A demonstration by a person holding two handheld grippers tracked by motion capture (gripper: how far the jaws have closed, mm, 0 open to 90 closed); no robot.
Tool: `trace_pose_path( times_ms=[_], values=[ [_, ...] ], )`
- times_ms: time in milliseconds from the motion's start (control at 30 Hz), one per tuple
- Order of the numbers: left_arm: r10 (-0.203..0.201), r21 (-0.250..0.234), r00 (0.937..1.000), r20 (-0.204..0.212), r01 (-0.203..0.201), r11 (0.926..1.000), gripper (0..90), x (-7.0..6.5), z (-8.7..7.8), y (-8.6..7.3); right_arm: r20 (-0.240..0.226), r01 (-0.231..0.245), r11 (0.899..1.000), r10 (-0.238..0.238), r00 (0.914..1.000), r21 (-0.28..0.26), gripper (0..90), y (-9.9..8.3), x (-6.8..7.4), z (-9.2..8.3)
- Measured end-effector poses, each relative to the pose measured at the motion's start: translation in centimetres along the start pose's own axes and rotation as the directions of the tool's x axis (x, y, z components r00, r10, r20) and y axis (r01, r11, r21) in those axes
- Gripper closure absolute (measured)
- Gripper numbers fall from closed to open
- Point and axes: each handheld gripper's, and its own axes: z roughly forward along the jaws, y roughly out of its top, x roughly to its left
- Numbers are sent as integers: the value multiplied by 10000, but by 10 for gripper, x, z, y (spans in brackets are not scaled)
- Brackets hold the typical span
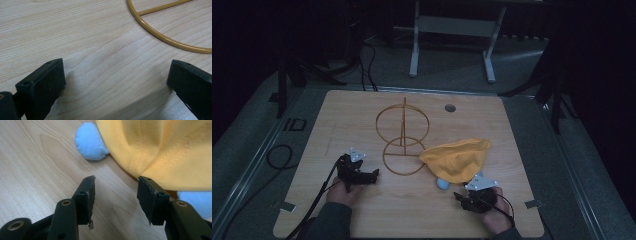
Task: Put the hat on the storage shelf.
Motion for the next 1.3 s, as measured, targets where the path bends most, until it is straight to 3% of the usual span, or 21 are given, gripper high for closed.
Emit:
trace_pose_path(
  times_ms=[367, 633, 733, 800, 1200, 1300],
  values=[
    [-1, -2, 10000, 0, 1, 10000, 19, 0, 0, 0, -329, -355, 9993, 357, 9988, 84, 504, -1, -2, 1],
    [-1, -4, 10000, 1, 1, 10000, 19, 0, 0, 0, -281, -164, 9997, 169, 9995, 168, 503, 0, -1, -2],
    [1, -1, 10000, -1, -1, 10000, 19, 0, 0, 0, -438, -170, 9998, 171, 9989, 40, 508, 4, 1, -6],
    [5, 6, 10000, -2, -5, 10000, 19, 0, 0, 0, -828, -276, 9996, 267, 9962, -101, 527, 7, 1, -8],
    [-1, 2, 10000, 1, 1, 10000, 19, 0, 0, 0, -1093, 531, 9985, -541, 9925, -118, 549, 27, 12, -2],
    [2, 0, 10000, -1, -2, 10000, 19, 0, 0, 0, -982, 692, 9976, -698, 9927, -97, 562, 32, 14, 2]
  ],
)
